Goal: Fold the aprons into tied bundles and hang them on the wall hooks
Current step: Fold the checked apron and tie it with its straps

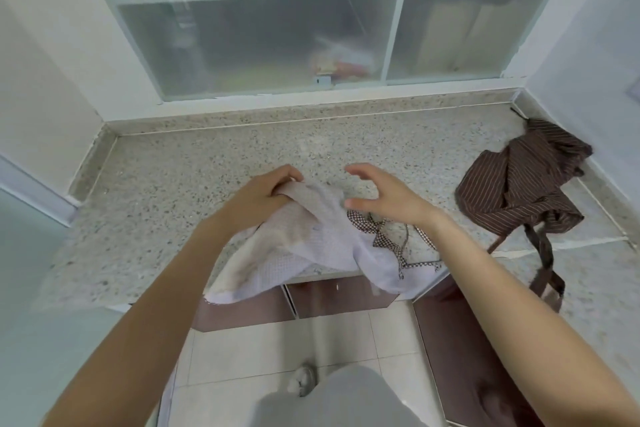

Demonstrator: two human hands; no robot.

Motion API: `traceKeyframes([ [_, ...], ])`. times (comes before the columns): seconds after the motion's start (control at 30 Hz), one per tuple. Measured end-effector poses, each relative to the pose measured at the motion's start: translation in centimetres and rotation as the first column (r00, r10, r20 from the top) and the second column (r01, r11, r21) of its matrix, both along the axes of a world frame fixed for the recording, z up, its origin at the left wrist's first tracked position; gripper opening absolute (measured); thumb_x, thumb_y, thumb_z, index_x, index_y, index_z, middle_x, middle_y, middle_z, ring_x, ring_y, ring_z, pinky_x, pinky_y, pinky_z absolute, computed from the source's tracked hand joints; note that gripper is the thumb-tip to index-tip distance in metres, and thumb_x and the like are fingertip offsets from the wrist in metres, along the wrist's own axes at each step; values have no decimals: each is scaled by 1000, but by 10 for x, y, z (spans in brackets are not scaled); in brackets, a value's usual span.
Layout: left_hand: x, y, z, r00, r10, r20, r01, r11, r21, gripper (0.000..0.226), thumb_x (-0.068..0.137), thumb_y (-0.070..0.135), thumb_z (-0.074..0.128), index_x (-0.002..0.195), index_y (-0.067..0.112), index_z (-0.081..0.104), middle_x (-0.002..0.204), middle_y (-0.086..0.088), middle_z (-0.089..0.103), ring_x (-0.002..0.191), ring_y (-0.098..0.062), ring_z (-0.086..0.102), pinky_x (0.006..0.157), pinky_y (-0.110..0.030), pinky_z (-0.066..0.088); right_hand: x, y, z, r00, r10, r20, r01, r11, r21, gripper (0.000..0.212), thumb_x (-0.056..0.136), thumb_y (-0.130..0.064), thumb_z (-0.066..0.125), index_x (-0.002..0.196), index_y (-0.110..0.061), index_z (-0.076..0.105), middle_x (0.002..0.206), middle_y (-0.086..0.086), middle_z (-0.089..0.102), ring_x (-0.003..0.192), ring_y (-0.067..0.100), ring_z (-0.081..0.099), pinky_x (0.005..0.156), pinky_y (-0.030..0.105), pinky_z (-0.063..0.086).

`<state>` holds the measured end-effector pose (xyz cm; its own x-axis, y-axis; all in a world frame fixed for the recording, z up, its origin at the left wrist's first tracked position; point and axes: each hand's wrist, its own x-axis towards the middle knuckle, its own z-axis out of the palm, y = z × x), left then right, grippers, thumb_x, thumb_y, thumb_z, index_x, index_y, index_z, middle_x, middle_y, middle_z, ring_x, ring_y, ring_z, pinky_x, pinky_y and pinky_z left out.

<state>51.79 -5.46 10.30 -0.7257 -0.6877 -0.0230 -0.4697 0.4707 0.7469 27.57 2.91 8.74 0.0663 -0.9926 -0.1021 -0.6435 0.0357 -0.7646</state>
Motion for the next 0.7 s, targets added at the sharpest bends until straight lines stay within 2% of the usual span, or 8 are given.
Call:
traceKeyframes([
  [0.1,3,3,15,997,-73,-33,74,997,6,33,83,5,55,99,35,56,101,14,62,90,0,56,76,-7,41,31,-18,-1,979,199,-38,-198,980,29,57,82,-34,70,132,-18,47,131,-7,50,113,3,46,88,11,31],
  [0.2,17,0,16,1000,-19,-4,19,1000,-25,32,77,7,66,98,31,61,97,14,65,87,-6,61,75,-19,50,42,-29,-24,961,253,-108,-243,965,94,26,85,-32,67,94,-9,60,88,1,62,78,14,57,65,19,38],
  [0.3,38,-5,1,976,102,191,-87,992,-86,43,76,20,73,112,33,54,90,12,58,81,-12,60,69,-27,46,36,-32,-44,974,123,-190,-123,992,13,20,87,-27,65,83,-10,55,75,0,58,68,14,53,58,23,34],
  [0.37,49,-13,-14,905,151,399,-126,988,-87,55,76,35,73,125,29,49,97,9,56,91,-16,58,79,-28,43,28,-33,-48,966,85,-243,-86,996,5,17,87,-25,65,89,-12,56,78,0,57,72,16,53,61,26,36],
  [0.43,56,-15,-25,833,156,531,-161,986,-38,53,74,60,65,111,22,58,96,5,58,92,-18,57,81,-30,42,20,-35,-49,951,105,-291,-97,994,44,14,87,-25,64,90,-15,55,77,-3,53,72,14,50,59,23,34],
  [0.5,58,-13,-31,824,156,544,-200,980,22,57,69,72,55,78,16,57,77,-1,56,72,-16,52,66,-28,38,14,-38,-47,933,148,-327,-128,988,84,14,88,-23,62,80,-17,52,75,-3,52,73,15,49,56,17,30],
  [0.63,56,-9,-41,868,229,440,-268,963,28,28,83,33,60,71,10,51,77,-7,54,70,-20,53,60,-26,35,2,-45,-39,918,206,-338,-163,975,151,21,92,-24,56,78,-11,49,78,2,48,77,17,47,59,23,30],
  [0.7,59,-15,-43,884,255,391,-281,960,10,30,94,32,52,69,19,43,68,0,48,65,-18,51,57,-25,32,-6,-47,-35,958,183,-221,-138,969,204,24,95,-31,51,83,-11,45,81,2,48,73,15,45,60,26,30],
])
